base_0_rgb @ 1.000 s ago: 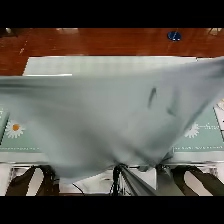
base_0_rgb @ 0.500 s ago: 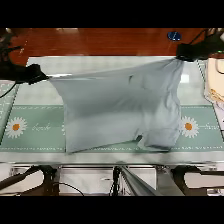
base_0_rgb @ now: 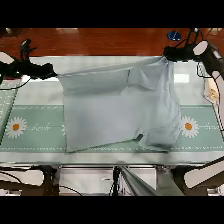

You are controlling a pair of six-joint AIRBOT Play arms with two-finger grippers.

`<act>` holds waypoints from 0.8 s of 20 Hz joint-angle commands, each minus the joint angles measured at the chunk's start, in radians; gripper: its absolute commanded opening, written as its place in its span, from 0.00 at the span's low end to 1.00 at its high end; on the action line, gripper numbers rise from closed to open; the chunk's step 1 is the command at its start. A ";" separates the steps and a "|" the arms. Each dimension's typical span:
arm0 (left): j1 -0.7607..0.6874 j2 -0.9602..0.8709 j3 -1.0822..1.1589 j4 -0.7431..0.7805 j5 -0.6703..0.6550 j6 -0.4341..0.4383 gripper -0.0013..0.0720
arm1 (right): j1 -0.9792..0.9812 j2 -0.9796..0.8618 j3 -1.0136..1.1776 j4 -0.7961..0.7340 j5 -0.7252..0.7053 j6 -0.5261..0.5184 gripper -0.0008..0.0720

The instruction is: Fold the shirts.

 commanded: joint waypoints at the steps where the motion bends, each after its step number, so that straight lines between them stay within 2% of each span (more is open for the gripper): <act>1: -0.023 -0.059 0.007 0.001 0.052 0.080 0.05 | 0.001 -0.063 0.000 0.029 -0.047 -0.001 0.03; 4: -0.034 -0.063 0.011 0.001 0.036 0.079 0.05 | -0.002 -0.064 0.000 0.024 0.000 -0.003 0.03; 6: -0.018 -0.040 0.028 0.004 -0.063 0.078 0.05 | -0.019 -0.026 0.000 0.007 0.093 -0.004 0.03; 10: 0.007 0.007 0.038 0.004 -0.419 -0.023 0.05 | -0.053 0.056 0.000 -0.090 0.471 -0.002 0.03; 12: -0.003 0.009 0.036 0.004 -0.526 -0.052 0.05 | -0.058 0.063 0.000 -0.149 0.645 0.000 0.03; 13: -0.010 0.009 0.033 0.004 -0.539 -0.067 0.05 | -0.057 0.061 -0.002 -0.171 0.692 0.000 0.03; 16: -0.023 0.004 -0.011 0.014 -0.540 -0.100 0.05 | -0.057 0.060 -0.019 -0.191 0.708 0.001 0.03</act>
